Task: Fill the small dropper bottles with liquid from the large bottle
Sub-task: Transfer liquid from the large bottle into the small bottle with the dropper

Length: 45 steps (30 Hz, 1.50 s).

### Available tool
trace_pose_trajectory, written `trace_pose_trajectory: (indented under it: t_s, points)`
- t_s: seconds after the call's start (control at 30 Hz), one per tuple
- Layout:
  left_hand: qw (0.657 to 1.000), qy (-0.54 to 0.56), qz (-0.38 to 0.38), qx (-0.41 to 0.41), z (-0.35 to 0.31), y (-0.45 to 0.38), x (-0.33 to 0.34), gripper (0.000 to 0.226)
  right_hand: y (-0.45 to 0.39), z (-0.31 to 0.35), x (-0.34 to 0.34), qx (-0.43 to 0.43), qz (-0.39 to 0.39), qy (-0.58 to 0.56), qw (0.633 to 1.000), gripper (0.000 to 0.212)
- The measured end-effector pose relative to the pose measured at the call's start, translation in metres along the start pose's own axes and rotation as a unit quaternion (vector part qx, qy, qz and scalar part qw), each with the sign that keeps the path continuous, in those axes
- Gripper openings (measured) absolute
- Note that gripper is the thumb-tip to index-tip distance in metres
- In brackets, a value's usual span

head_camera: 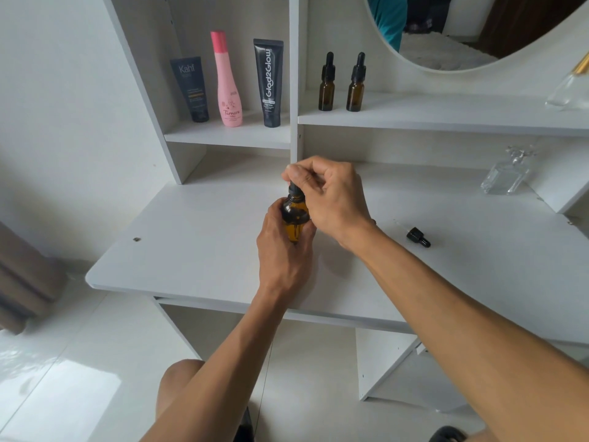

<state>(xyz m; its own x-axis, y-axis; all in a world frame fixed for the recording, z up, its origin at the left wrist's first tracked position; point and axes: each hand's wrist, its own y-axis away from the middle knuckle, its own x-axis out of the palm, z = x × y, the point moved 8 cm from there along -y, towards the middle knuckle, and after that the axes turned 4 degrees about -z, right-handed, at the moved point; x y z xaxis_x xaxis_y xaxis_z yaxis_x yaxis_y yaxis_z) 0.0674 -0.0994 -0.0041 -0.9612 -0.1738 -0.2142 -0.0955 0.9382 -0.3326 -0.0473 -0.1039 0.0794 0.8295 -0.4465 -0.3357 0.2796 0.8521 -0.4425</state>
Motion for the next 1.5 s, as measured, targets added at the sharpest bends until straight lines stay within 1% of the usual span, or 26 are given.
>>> trace_pose_trajectory:
  t_s: [0.2, 0.47, 0.7, 1.03, 1.13, 1.2, 1.33, 1.5]
  points:
    - [1.0, 0.0, 0.0, 0.004, -0.001, 0.001, -0.001, 0.038, 0.001, -0.002, 0.0, 0.005, 0.0, -0.002, 1.0, 0.023]
    - [1.0, -0.01, 0.004, 0.004, 0.0, 0.0, 0.0, 0.04, 0.001, -0.003, 0.001, 0.014, 0.003, -0.013, 1.0, 0.022]
    - [1.0, -0.011, -0.003, -0.002, 0.003, -0.001, 0.001, 0.043, -0.004, 0.012, -0.009, 0.004, -0.002, -0.07, 0.998, 0.019]
    - [1.0, -0.027, -0.005, -0.007, 0.003, 0.0, 0.0, 0.048, -0.016, 0.043, -0.038, -0.017, -0.052, -0.154, 0.987, 0.018]
    - [1.0, -0.029, -0.005, -0.005, 0.001, 0.0, -0.001, 0.048, -0.016, 0.047, -0.048, -0.013, -0.067, -0.183, 0.981, 0.015]
    - [1.0, -0.029, -0.005, -0.005, 0.002, 0.0, 0.0, 0.049, -0.017, 0.048, -0.056, -0.008, -0.085, -0.193, 0.978, 0.017]
    - [0.999, -0.036, -0.001, -0.005, 0.003, 0.0, 0.0, 0.049, -0.018, 0.042, -0.076, 0.004, -0.116, -0.2, 0.973, 0.02]
    - [0.999, -0.037, 0.002, -0.012, 0.003, 0.0, 0.0, 0.051, -0.015, 0.019, -0.103, 0.03, -0.142, -0.171, 0.975, 0.022]
